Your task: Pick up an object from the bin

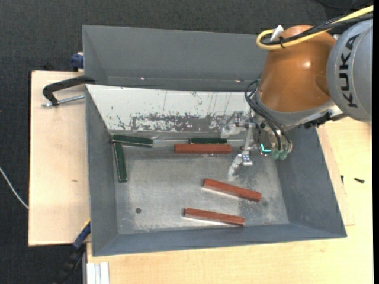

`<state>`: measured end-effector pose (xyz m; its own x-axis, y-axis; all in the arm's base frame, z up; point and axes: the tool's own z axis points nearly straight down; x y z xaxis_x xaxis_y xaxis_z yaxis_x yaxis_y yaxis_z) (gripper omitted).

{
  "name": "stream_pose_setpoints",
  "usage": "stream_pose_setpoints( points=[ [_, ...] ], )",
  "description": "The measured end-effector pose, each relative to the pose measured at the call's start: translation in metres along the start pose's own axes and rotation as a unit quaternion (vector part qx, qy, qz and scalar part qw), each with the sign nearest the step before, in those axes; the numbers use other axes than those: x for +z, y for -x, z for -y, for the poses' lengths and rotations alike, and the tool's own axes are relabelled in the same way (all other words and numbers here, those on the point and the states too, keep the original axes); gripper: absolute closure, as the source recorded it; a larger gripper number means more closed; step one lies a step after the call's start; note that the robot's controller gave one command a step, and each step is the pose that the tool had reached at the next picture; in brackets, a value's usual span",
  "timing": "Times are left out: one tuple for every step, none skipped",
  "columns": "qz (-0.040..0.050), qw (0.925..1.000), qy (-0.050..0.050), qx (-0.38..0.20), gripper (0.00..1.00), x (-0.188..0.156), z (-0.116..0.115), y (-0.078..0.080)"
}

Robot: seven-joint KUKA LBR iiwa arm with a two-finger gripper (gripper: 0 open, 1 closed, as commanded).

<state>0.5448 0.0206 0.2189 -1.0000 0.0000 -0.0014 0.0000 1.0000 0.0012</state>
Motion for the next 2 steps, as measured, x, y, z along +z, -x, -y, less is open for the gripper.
stream_pose_setpoints(
  points=[
    [0.004,1.0,0.0,-0.001,0.0,0.041,-0.001,-0.003],
    [0.0013,0.9998,0.0,-0.019,0.0,0.109,0.011,-0.015]
  ],
)
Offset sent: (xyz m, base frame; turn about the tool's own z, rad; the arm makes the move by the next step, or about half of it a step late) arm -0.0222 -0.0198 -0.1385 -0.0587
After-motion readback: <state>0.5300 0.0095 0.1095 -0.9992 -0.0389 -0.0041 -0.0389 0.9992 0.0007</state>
